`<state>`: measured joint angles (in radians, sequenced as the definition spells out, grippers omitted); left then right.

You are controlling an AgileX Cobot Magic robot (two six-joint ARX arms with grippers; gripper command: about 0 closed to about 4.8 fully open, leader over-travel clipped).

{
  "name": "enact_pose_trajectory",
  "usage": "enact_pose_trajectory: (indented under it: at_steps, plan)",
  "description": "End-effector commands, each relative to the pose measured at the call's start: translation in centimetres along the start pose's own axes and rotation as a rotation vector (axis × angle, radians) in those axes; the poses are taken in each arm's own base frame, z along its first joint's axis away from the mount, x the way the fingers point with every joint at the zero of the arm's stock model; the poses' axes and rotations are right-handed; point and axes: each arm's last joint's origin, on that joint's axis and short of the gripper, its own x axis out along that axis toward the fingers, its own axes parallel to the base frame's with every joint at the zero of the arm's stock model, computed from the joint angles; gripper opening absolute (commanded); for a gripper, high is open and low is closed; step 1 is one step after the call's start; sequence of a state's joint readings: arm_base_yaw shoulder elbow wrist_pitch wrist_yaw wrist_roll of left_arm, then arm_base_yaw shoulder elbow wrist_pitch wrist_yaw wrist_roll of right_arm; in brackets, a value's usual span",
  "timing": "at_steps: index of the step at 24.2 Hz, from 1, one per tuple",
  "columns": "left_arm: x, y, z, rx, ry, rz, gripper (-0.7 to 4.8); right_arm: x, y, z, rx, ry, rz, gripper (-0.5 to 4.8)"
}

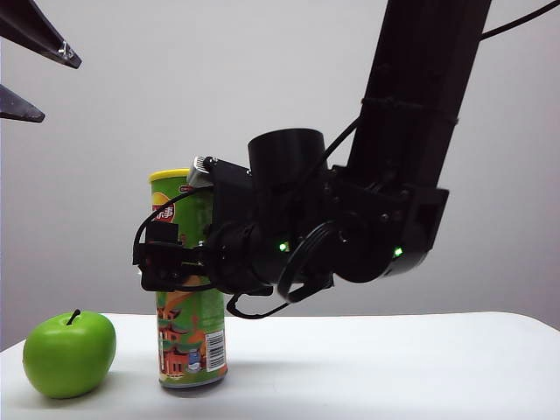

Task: Pick up the green bucket of chips from the desk, place it near the apple, and finally stand it up.

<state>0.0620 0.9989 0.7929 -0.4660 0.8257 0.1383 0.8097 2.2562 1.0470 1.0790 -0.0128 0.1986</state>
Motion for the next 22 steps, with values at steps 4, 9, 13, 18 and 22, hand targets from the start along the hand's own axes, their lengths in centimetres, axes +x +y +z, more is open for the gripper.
enact_pose_trajectory:
  at_steps: [4, 9, 13, 18, 22]
  plan:
    - [-0.1, -0.1, 0.1, 0.012, -0.014, -0.025, 4.79, -2.2, 0.2, 1.6, 0.012, -0.007, 0.008, 4.79]
    - [-0.1, -0.1, 0.2, 0.011, -0.015, -0.028, 4.79, -4.0, -0.2, 1.9, 0.015, 0.026, -0.008, 4.79]
    - [-0.1, -0.2, 0.1, 0.006, -0.015, -0.035, 4.79, -5.1, -0.1, 1.9, 0.025, 0.054, 0.021, 4.79]
    - [-0.1, -0.2, 0.1, 0.004, -0.017, -0.053, 4.79, -7.1, 0.1, 2.5, 0.026, 0.106, 0.04, 4.79]
    - [-0.1, -0.2, 0.1, 0.003, -0.017, -0.053, 4.79, -8.7, 0.2, 3.0, 0.032, 0.173, 0.045, 4.79]
